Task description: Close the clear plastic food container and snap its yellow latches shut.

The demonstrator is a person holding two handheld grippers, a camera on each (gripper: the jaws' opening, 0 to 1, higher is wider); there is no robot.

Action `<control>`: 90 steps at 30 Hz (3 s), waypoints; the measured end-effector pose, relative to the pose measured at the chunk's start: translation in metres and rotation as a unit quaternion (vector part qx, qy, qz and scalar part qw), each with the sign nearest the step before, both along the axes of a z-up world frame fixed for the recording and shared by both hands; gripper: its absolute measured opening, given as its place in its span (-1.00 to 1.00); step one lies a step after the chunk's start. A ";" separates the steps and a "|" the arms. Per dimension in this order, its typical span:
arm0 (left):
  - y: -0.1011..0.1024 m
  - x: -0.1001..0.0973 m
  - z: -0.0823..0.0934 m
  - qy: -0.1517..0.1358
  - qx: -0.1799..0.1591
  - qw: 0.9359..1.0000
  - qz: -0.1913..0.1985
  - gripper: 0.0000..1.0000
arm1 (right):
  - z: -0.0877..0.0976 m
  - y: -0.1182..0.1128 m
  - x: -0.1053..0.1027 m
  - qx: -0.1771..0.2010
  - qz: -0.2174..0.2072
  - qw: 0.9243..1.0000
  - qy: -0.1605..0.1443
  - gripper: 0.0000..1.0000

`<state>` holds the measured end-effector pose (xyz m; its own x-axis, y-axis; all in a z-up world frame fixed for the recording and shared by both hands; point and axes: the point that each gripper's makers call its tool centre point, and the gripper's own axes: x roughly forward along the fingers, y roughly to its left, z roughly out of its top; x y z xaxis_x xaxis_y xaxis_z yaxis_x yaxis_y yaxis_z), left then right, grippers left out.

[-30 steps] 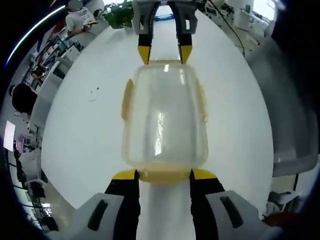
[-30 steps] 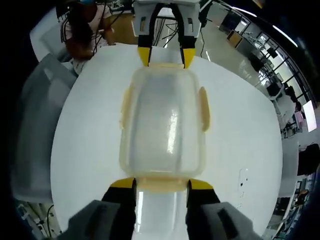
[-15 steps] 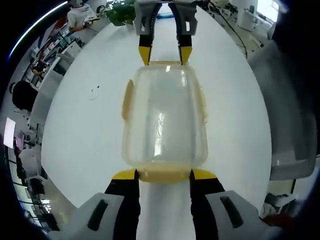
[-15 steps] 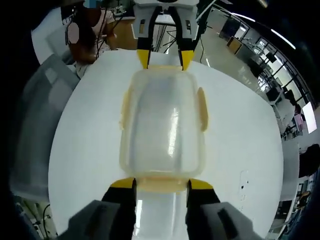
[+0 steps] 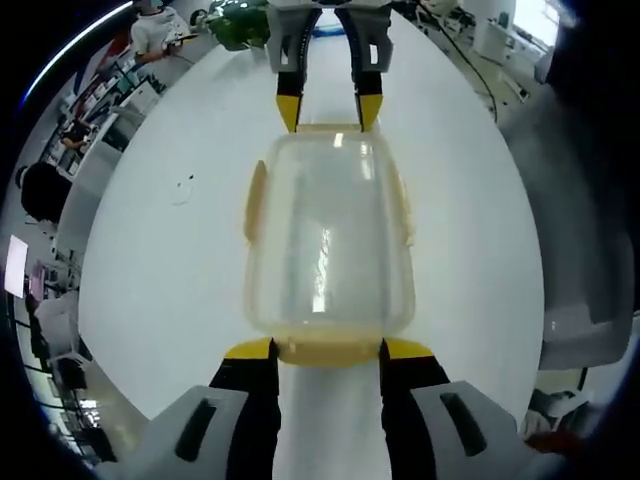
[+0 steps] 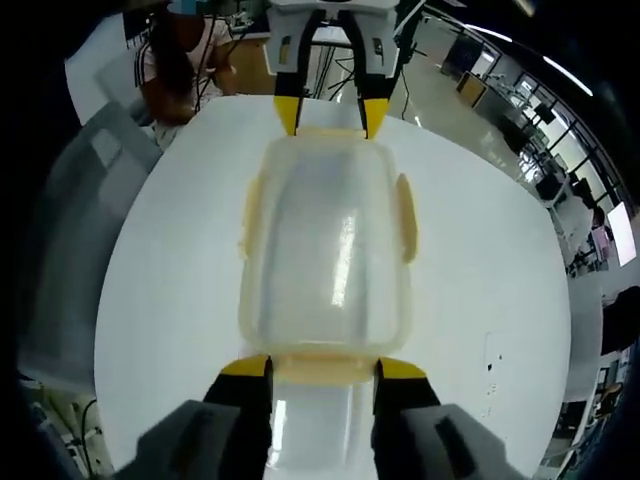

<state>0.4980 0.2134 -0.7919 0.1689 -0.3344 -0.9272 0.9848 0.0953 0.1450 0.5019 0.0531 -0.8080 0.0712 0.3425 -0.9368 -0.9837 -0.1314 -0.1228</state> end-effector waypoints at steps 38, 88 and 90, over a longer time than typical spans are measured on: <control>-0.044 0.007 -0.018 0.009 -0.002 1.000 -0.007 -0.29 | -0.018 -0.042 0.005 -0.001 0.005 1.000 0.016 -0.27; -0.111 0.003 -0.014 -0.006 -0.013 1.000 -0.010 -0.29 | -0.011 -0.110 0.003 -0.022 0.006 1.000 -0.002 -0.27; -0.112 0.003 -0.013 -0.006 -0.013 1.000 -0.011 -0.29 | -0.012 -0.112 0.004 -0.021 0.003 1.000 -0.002 -0.27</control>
